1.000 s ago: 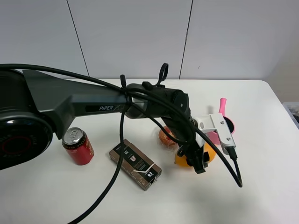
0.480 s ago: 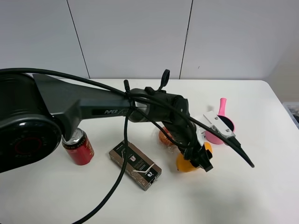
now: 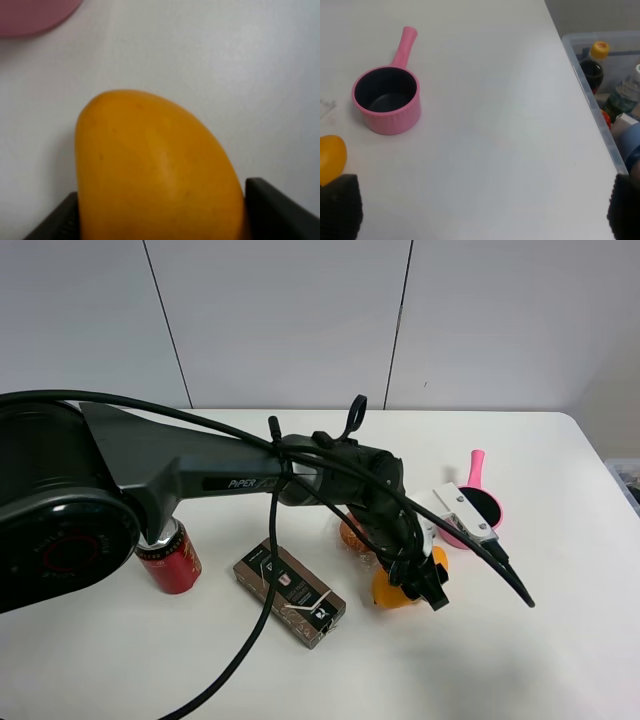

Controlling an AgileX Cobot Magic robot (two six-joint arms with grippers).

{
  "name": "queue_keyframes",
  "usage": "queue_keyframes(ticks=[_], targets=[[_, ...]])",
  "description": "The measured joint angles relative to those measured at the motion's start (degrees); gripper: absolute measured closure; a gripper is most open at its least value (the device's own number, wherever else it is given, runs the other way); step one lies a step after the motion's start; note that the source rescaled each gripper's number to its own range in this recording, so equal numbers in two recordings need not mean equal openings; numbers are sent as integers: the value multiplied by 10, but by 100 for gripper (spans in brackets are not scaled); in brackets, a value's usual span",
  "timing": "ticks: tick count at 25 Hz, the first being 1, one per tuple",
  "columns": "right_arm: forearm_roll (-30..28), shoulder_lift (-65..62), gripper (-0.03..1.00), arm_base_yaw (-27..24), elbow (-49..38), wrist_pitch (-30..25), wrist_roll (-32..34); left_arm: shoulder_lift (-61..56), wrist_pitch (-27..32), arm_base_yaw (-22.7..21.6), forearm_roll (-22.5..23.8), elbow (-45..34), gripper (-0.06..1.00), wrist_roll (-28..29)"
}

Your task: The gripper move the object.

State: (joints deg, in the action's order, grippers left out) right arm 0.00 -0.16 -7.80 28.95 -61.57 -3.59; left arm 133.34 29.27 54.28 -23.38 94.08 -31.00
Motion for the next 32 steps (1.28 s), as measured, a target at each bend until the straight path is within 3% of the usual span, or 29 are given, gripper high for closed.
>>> queue_keyframes(ticks=[9,10,14,15,17,26,32], targets=[[0,0,-3,0,0,0,0,0,0,0,0,0,94,0],[0,0,-3,0,0,0,0,0,0,0,0,0,90,0],[0,0,-3,0,0,0,0,0,-11,0,0,0,32,5],[0,0,-3,0,0,0,0,0,-11,0,0,0,23,9],[0,0,-3,0,0,0,0,0,-12,0,0,0,17,13],[0,0,-3,0,0,0,0,-4,-12,0,0,0,14,17],[0,0,-3,0,0,0,0,-53,20,0,1,0,14,17]])
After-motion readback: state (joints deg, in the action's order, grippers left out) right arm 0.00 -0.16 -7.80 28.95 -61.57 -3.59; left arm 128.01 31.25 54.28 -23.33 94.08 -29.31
